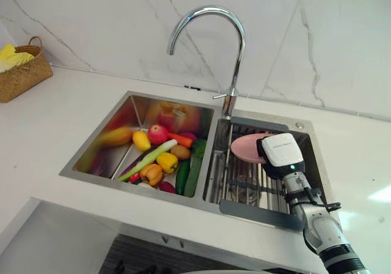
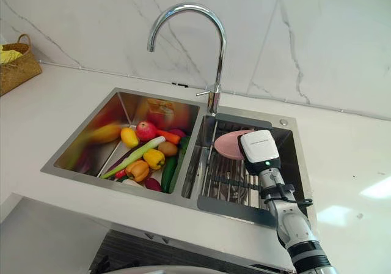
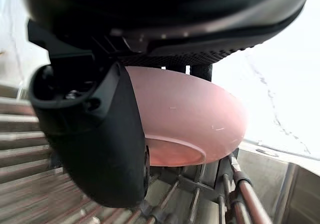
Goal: Walk over to the sink, pick up the cup, carry it to the dishwasher, place the cup inside the dishwasher, then close the dishwasher door
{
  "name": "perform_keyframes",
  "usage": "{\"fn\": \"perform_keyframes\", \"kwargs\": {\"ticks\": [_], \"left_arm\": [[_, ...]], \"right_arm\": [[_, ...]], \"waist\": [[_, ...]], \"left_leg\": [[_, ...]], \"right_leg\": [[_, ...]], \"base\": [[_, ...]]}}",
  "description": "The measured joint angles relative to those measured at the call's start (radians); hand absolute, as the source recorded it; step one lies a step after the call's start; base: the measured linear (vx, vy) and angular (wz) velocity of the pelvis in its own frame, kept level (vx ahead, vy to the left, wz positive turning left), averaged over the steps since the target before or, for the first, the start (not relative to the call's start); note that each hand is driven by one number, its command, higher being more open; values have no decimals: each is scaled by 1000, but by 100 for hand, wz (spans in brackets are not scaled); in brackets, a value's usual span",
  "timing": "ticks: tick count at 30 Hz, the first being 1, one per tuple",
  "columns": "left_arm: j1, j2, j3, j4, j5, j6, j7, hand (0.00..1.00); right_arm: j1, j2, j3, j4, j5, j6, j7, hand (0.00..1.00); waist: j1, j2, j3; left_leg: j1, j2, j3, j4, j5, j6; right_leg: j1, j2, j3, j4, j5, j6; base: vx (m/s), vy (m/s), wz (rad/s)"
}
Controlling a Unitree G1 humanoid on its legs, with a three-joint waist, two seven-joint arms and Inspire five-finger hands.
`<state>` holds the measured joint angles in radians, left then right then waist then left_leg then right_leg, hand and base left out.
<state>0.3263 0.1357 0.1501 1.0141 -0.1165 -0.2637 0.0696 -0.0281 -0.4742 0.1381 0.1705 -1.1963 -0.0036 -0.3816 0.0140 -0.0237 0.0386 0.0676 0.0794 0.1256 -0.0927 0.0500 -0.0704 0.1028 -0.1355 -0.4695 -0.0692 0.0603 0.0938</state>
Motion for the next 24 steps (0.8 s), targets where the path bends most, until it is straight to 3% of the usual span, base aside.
{"fn": "perform_keyframes", "kwargs": {"ticks": [7, 15, 17, 18, 21, 22, 23, 24], "left_arm": [[9, -2, 4, 0, 0, -25, 20, 100], [14, -6, 19, -17, 19, -39, 15, 100], [22, -7, 21, -33, 40, -40, 4, 100], [21, -11, 18, -41, 44, -46, -5, 100], [19, -48, -3, -74, 58, -78, -8, 100], [12, -51, -29, -75, 60, -80, -9, 100], [9, -50, -41, -73, 60, -80, -10, 100], [-10, -46, -47, -62, 57, -62, -11, 100]], "right_arm": [[52, -1, -100, -150, 217, -46, 0, 0], [38, -3, -511, -419, 349, -50, -148, 0], [44, -1, -540, -420, 351, -31, -161, 0], [45, -9, -542, -423, 352, -12, -159, 0], [48, -63, -537, -429, 375, -1, -142, 0], [47, -72, -535, -427, 373, -5, -137, 0], [46, -74, -538, -421, 371, -13, -137, 0], [45, -67, -548, -396, 366, -29, -141, 0]], "waist": [[-10, 4, 3], [-36, 5, 2], [-33, 4, 5], [-33, 16, 14], [-14, 91, 46], [-10, 115, 44], [-10, 120, 45], [-13, 108, 55]], "left_leg": [[-10, 1, 0, 0, 0, 1], [-5, 8, -2, 4, -9, -5], [-6, 15, 24, 66, -48, 5], [-85, 30, 25, 259, -144, 10], [-216, 106, -15, 632, -290, -9], [-199, 107, -37, 623, -327, -5], [-186, 103, -47, 596, -346, -4], [-177, 85, -39, 545, -367, 1]], "right_leg": [[-13, 1, 6, -3, 5, -1], [0, 12, -1, -10, -1, -6], [-9, 11, 30, 20, -15, -14], [-19, 12, 55, 40, -21, -16], [-51, 59, 159, 88, -25, -18], [-99, 61, 224, 122, -23, -14], [-133, 62, 258, 146, -23, -12], [-205, 55, 329, 208, -26, -6]], "base": [[2, 2, -1], [5, -6, 3], [6, 27, -38], [-10, 54, -55], [-94, 118, -105], [-80, 263, -156], [-77, 312, -172], [-103, 191, -141]]}}
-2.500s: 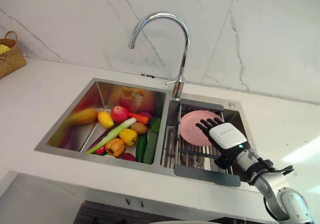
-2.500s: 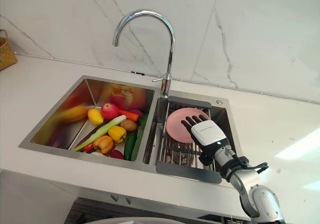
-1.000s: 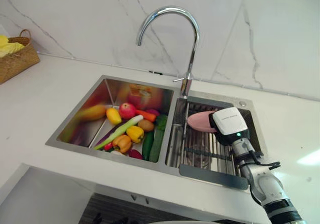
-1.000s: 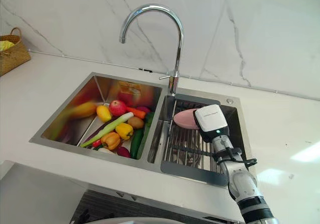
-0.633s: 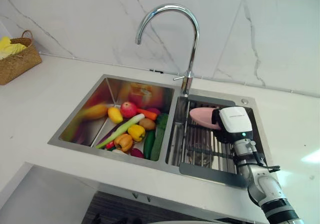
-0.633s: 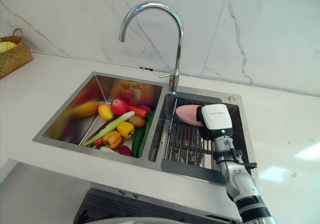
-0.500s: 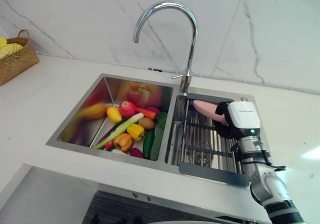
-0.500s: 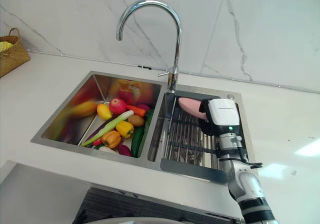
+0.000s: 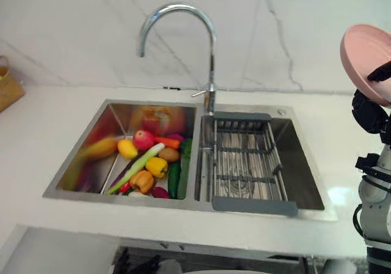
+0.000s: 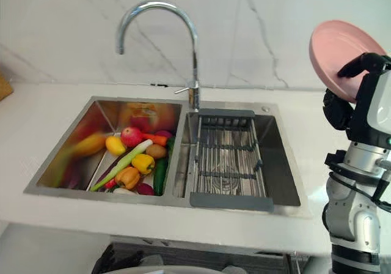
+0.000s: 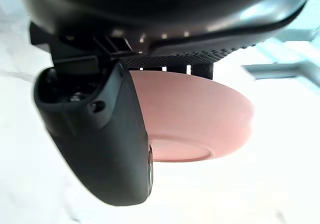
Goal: Walk over to the sink, pick up the cup, carry it to the dishwasher, place the cup inside the dishwasher, then close the dishwasher door
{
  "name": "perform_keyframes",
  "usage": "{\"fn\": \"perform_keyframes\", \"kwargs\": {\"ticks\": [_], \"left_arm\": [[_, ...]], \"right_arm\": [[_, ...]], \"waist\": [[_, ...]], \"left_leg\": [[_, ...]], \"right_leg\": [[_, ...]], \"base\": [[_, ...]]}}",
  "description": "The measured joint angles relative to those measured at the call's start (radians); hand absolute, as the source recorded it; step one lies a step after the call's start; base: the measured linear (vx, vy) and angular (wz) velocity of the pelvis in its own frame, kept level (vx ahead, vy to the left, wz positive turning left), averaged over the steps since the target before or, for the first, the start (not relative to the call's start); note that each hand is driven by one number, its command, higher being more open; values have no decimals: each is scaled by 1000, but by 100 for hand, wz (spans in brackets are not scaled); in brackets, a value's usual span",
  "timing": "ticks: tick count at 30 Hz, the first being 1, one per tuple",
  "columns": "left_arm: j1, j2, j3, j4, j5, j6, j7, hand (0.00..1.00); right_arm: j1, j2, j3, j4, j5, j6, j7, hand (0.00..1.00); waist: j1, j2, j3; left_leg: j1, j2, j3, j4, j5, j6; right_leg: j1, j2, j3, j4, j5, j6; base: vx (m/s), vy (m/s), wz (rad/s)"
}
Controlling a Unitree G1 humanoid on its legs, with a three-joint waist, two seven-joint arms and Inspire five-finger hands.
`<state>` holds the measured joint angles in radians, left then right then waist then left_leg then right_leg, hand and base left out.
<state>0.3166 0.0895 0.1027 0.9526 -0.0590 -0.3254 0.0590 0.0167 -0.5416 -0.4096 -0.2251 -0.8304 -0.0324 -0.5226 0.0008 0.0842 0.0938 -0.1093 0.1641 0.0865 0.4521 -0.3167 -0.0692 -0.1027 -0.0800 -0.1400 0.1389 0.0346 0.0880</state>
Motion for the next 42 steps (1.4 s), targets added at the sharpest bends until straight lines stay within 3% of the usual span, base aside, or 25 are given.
{"fn": "perform_keyframes", "kwargs": {"ticks": [1, 3, 4, 5, 6, 7, 9, 12, 13, 14, 15, 17, 18, 20, 21, 24, 26, 30, 33, 37, 42], "left_arm": [[-4, 12, 9, 12, -6, 7, -7, 100], [-13, 22, 21, 15, -20, 19, -14, 100], [-15, 14, 49, 26, -20, 29, -14, 100], [-18, 7, 65, 33, -22, 29, -13, 100], [-19, 7, 70, 36, -40, 35, -12, 100], [-13, 10, 71, 36, -49, 37, -11, 100], [5, 22, 67, 35, -89, 51, -11, 100], [4, 55, 63, 29, -144, 67, -8, 100], [0, 67, 62, 23, -150, 70, -8, 100], [-14, 98, 64, 15, -157, 83, 0, 100], [-40, 131, 75, 15, -156, 99, 1, 100], [-61, 101, 95, 10, -139, 113, 1, 100], [-60, 94, 96, 2, -130, 112, 3, 100], [-63, 77, 97, -8, -75, 111, 3, 100], [-67, 66, 98, -9, -63, 110, 6, 100], [-68, 38, 127, -13, -37, 104, 10, 100], [-67, 26, 146, -12, -37, 97, 15, 100], [-68, -13, 173, -17, -18, 71, 28, 100], [-94, -22, 173, -56, -20, 62, 15, 100], [-170, -13, 168, -94, -30, 58, -18, 100], [-247, 19, 122, -133, -90, 47, -29, 100]], "right_arm": [[8, 16, -16, 27, -2, 0, 0, 0], [23, 35, -60, 55, -2, 17, 6, 0], [10, 37, -57, 67, -1, 33, 18, 0], [-8, 34, -48, 71, -1, 34, 25, 0], [-36, 28, -24, 90, -2, 26, 26, 0], [-55, 26, -4, 107, -4, 21, 25, 0], [-131, -17, 91, 200, -33, 11, 23, 0], [-179, -54, 173, 260, -59, 8, 32, 0], [-179, -54, 176, 262, -62, 6, 37, 0], [-179, -55, 177, 265, -66, 8, 52, 0], [-179, -67, 174, 275, -66, 15, 60, 0], [-179, -92, 174, 315, -56, 23, 79, 0], [-179, -92, 172, 322, -53, 28, 87, 0], [-177, -91, 149, 328, -24, 32, 113, 0], [-176, -90, 138, 328, -16, 32, 122, 0], [-152, -49, 111, 328, -15, 43, 150, 0], [-134, 8, 94, 327, -17, 50, 162, 0], [-46, 150, 84, 327, -36, 60, 230, 0], [-36, 213, 111, 329, -39, 82, 243, 0], [-94, 233, 165, 375, -44, 115, 230, 0], [-237, 226, 240, 490, -42, 131, 170, 0]], "waist": [[-21, -28, 21], [-54, -54, 41], [-34, -45, 40], [-16, -40, 49], [-7, -39, 54], [-7, -39, 54], [13, -40, 53], [32, -61, 46], [32, -74, 40], [32, -117, 27], [36, -149, 27], [57, -130, 18], [57, -131, 19], [37, -151, 16], [37, -154, 13], [37, -153, 14], [36, -150, 16], [31, -114, 52], [30, -91, 119], [39, -88, 225], [70, -89, 308]], "left_leg": [[11, -24, 36, -15, 11, 16], [18, -42, 63, 8, 6, 44], [33, -19, 125, -6, 10, 64], [53, -10, 174, -18, 13, 67], [75, 13, 233, -34, 21, 68], [85, 26, 261, -42, 26, 67], [122, 80, 372, -68, 48, 56], [102, 162, 448, -38, 66, 25], [81, 175, 446, -21, 68, 21], [38, 192, 437, 19, 71, 16], [-1, 213, 419, 64, 73, 6], [0, 277, 414, 35, 109, -33], [9, 288, 418, 17, 125, -42], [23, 294, 425, -42, 174, -96], [25, 294, 430, -60, 195, -101], [38, 308, 432, -144, 285, -100], [39, 312, 431, -175, 317, -101], [39, 312, 421, -213, 346, -101], [-10, 297, 408, -233, 347, -103], [-94, 260, 378, -247, 363, -128], [-195, 217, 351, -249, 382, -102]], "right_leg": [[-35, -23, 38, 32, -1, 17], [-28, -41, 53, 4, 35, 33], [-10, -37, 51, -59, 102, 11], [-24, -45, -7, -1, 78, -26], [-52, -83, -143, 164, -20, -116], [-56, -108, -200, 239, -47, -133], [-41, -241, -341, 463, -101, -201], [8, -342, -355, 529, -72, -236], [21, -349, -344, 509, -43, -234], [54, -350, -322, 420, 63, -221], [95, -318, -328, 323, 60, -151], [116, -250, -368, 250, 28, -124], [117, -241, -377, 245, 20, -112], [120, -218, -389, 221, -41, -23], [128, -200, -394, 186, -54, -5], [167, -121, -406, 29, -55, -3], [171, -97, -406, -15, -54, -3], [188, -67, -408, -85, -53, 0], [136, -71, -410, -95, -43, 17], [60, -94, -415, -104, -21, 49], [-9, -121, -434, -133, 17, 63]], "base": [[-121, 149, -113], [-183, 164, -60], [-205, 177, -101], [-215, 126, -156], [-141, 57, -131], [-188, 114, -153], [-152, 85, -148], [-87, -134, -109], [-71, -316, -59], [-76, -441, -32], [-85, -475, -34], [-98, -437, -53], [-92, -358, -48], [-54, -292, -18], [-28, -315, -20], [-4, -258, -23], [0, -179, -15], [-23, -82, -2], [-75, 27, -3], [-128, 83, 9], [-82, 132, 15]]}}
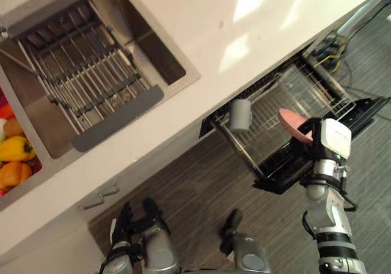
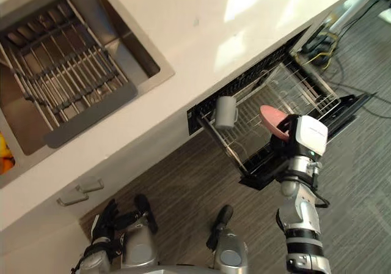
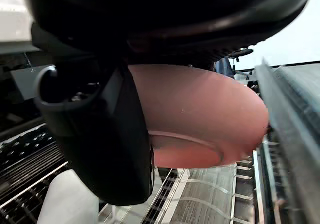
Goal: Walk over to the sink, pick up the cup, carry it to the dishwasher, place the cup inside the dishwasher, then close the dishwasher door
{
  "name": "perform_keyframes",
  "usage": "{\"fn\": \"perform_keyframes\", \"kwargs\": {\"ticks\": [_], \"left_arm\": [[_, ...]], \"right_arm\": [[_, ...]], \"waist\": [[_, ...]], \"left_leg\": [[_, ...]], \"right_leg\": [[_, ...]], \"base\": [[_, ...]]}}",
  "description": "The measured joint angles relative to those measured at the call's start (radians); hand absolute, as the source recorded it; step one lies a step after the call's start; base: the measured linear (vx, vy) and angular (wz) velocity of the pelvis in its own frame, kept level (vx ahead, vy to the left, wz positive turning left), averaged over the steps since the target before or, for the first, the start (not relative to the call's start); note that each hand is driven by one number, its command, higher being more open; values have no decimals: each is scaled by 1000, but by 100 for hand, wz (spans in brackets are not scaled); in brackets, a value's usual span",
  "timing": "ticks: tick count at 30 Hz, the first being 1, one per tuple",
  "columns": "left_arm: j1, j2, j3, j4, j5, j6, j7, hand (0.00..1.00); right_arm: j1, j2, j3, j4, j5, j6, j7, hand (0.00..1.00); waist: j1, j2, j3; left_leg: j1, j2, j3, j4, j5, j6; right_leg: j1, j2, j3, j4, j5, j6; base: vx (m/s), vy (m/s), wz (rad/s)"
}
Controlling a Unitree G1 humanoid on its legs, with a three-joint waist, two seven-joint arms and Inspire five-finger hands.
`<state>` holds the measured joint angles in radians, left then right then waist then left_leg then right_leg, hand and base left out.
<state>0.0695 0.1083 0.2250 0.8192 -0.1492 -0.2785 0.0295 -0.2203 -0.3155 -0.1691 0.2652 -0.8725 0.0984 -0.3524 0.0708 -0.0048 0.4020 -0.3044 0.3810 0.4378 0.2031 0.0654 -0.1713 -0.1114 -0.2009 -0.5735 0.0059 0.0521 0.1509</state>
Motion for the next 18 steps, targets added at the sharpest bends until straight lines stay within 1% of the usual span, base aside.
{"fn": "perform_keyframes", "kwargs": {"ticks": [1, 2, 3, 4, 5, 7, 9, 10, 11, 12, 13, 14, 15, 17, 18], "left_arm": [[-15, 8, -10, -3, -13, -4, 1, 100], [-20, 14, -20, -4, -19, -5, 1, 100], [-36, 26, -42, -4, -25, -5, -2, 100], [-42, 28, -45, -4, -29, -5, -2, 100], [-46, 30, -47, -4, -31, -4, -2, 100], [-63, 46, -59, -6, -66, -5, -10, 100], [-76, 57, -62, -6, -71, -5, -14, 100], [-87, 73, -76, -5, -87, -4, -17, 100], [-92, 77, -76, -6, -88, -4, -20, 100], [-105, 89, -75, -7, -89, -7, -21, 100], [-116, 84, -76, -7, -89, -14, -22, 100], [-116, 77, -79, -9, -89, -14, -23, 100], [-137, 86, -81, -4, -89, -8, -25, 100], [-147, 91, -83, -10, -88, -2, -26, 100], [-145, 99, -83, -21, -88, 0, -25, 100]], "right_arm": [[-29, -8, 7, 26, 6, 1, -9, 0], [-43, -17, 13, 38, 8, 2, -16, 0], [-69, -52, 29, 65, 13, 3, -33, 0], [-84, -67, 33, 80, 18, 3, -38, 0], [-93, -75, 36, 89, 20, 3, -40, 0], [-170, -128, 56, 173, 55, 14, -66, 0], [-209, -163, 71, 226, 84, 36, -86, 0], [-235, -182, 71, 263, 107, 56, -103, 100], [-245, -188, 71, 279, 116, 68, -112, 100], [-263, -194, 70, 299, 152, 95, -137, 100], [-284, -205, 64, 328, 192, 121, -177, 100], [-293, -216, 64, 346, 221, 127, -200, 100], [-295, -218, 54, 358, 258, 134, -232, 100], [-294, -217, 36, 377, 304, 133, -240, 100], [-294, -209, 36, 373, 330, 125, -240, 100]], "waist": [[2, 0, 15], [6, -1, 17], [19, -1, 23], [24, -2, 27], [26, -2, 28], [28, -3, 36], [30, -3, 36], [34, -3, 38], [35, -6, 43], [38, -23, 60], [32, -21, 69], [35, -10, 70], [46, -30, 83], [49, -30, 85], [57, -30, 86]], "left_leg": [[-21, -8, -15, -2, 4, 5], [-35, -10, -18, -3, 5, 6], [-61, -19, -20, -6, 9, 11], [-68, -22, -20, -8, 10, 13], [-72, -23, -20, -10, 10, 13], [-91, -37, -23, -19, 13, 16], [-104, -41, -30, -19, 13, 16], [-114, -42, -33, -13, 13, 16], [-125, -41, -38, 7, 12, 17], [-199, -36, -60, 106, -12, 17], [-222, -94, -135, 42, -48, 18], [-210, -122, -165, -38, -5, 39], [-194, -154, -183, -93, 75, 66], [-196, -163, -181, -93, 68, 76], [-198, -159, -180, -54, 61, 85]], "right_leg": [[-6, -1, -13, -8, 7, -1], [-17, -2, -16, -11, 11, -1], [-37, -5, -20, -23, 26, -3], [-44, -6, -20, -27, 32, -5], [-48, -7, -20, -28, 34, -5], [-66, -17, -26, -30, 39, -5], [-76, -19, -30, -31, 40, -5], [-83, -21, -31, -31, 41, -6], [-83, -24, -31, -31, 41, -6], [-82, -38, -31, -30, 41, -6], [-87, -58, -31, -31, 43, -4], [-90, -57, -29, -30, 46, 1], [-107, -73, -23, -33, 62, 12], [-111, -83, -26, -31, 90, 7], [-102, -85, -26, -24, 106, -5]], "base": [[-26, 74, 27], [-21, 117, 23], [-9, 102, 8], [0, 132, 5], [10, 112, 7], [18, 103, 9], [33, 70, 5], [47, 66, 4], [46, 92, 12], [13, 136, 22], [-11, 167, 14], [-19, 215, -1], [17, 173, -9], [91, 147, 2], [112, 110, -3]]}}
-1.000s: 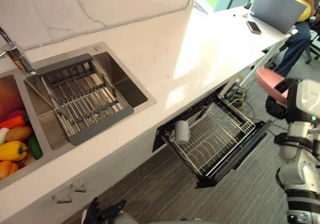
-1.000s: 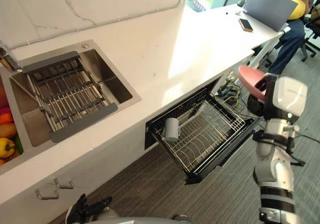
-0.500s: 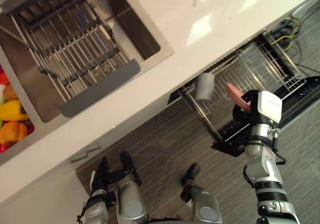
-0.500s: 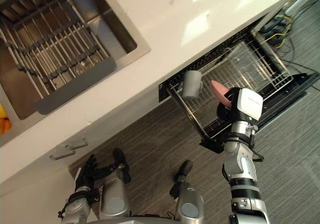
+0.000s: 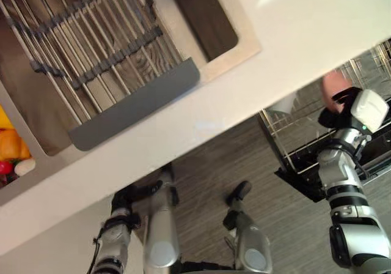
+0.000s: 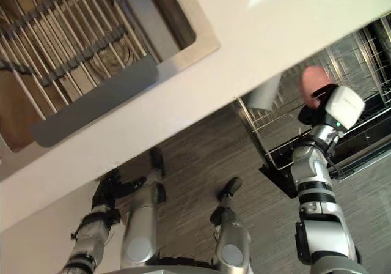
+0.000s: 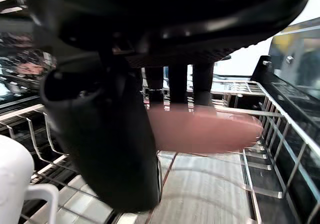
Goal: Walk over to the sink, pick up the cup, carry it to the dishwasher, place the cup inside the dishwasher, then close the dishwasher door
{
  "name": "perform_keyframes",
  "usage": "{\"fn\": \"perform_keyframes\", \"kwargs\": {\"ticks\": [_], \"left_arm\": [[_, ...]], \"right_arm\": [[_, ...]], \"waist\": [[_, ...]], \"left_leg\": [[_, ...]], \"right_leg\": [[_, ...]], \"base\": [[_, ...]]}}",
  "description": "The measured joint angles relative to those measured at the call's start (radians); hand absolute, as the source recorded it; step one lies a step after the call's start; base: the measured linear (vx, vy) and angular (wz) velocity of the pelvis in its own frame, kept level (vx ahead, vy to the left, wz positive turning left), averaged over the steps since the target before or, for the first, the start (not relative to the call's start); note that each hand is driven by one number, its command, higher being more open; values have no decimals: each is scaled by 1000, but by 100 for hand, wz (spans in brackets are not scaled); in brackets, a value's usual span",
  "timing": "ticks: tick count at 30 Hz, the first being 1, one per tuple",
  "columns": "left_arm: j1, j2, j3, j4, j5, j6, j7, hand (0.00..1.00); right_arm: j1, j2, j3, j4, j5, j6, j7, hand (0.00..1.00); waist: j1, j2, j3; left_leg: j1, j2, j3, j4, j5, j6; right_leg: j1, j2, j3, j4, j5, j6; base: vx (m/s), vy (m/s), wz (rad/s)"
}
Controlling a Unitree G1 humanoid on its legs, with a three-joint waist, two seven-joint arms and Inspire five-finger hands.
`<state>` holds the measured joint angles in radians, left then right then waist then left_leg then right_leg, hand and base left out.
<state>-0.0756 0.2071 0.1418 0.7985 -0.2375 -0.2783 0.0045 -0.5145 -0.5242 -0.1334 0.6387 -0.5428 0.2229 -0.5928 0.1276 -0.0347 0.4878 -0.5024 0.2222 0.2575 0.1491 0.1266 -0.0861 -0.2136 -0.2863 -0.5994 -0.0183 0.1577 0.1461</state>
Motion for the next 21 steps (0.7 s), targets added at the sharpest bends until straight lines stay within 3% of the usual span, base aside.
{"fn": "perform_keyframes", "kwargs": {"ticks": [1, 2, 3, 4, 5, 8, 13, 21], "left_arm": [[1, 6, 0, -3, 0, 1, 0, 100], [10, 13, -1, 9, 1, 21, -3, 100], [28, 0, -5, 9, 1, 16, -3, 100], [60, -14, -14, -3, 1, 14, -2, 100], [49, -10, -16, -9, 3, 20, -1, 100], [56, -23, -21, -10, 4, 26, 7, 100], [118, -65, -12, -20, 28, 23, 28, 100], [175, -96, 115, -8, 94, 16, 34, 100]], "right_arm": [[0, 8, 0, -4, 4, -7, 0, 100], [2, 28, -6, -43, 12, -19, -2, 100], [13, 29, -23, -90, 14, -34, -10, 100], [23, 26, -34, -131, 19, -53, -10, 100], [48, 37, -73, -210, 46, -75, -10, 100], [93, 76, -126, -330, 119, -102, 41, 100], [261, 207, -175, -637, 211, -182, 166, 100], [426, 349, -449, -802, 309, -189, 187, 100]], "waist": [[3, -3, 2], [3, -12, 6], [-3, 10, -5], [3, 34, -6], [-2, 11, 4], [-3, 9, 4], [-19, 2, -8], [-94, -48, -96]], "left_leg": [[-11, 5, 1, 53, -12, 9], [-86, 6, -2, 196, -78, 8], [-67, -28, -27, 75, -82, 0], [-35, -26, -38, -35, 35, 34], [-31, -52, -26, -45, 51, 37], [-12, -57, -24, -46, 43, 44], [101, -26, 21, -68, 38, 39], [200, -39, 77, -120, 34, 18]], "right_leg": [[11, -3, 0, 0, 8, -6], [37, -9, 3, -2, 13, -7], [44, -13, 5, -8, 13, -6], [49, 4, 19, -8, 7, 3], [43, -21, 15, -10, 11, 19], [58, -28, 14, -2, 12, 19], [128, -7, 23, 5, 6, 26], [171, -20, 32, 7, -13, 51]], "base": [[71, 94, -5], [12, 117, -1], [-32, 151, -30], [-66, 200, -25], [-5, 168, -20], [72, 74, 2], [24, -43, -25], [-16, -13, -13]]}}
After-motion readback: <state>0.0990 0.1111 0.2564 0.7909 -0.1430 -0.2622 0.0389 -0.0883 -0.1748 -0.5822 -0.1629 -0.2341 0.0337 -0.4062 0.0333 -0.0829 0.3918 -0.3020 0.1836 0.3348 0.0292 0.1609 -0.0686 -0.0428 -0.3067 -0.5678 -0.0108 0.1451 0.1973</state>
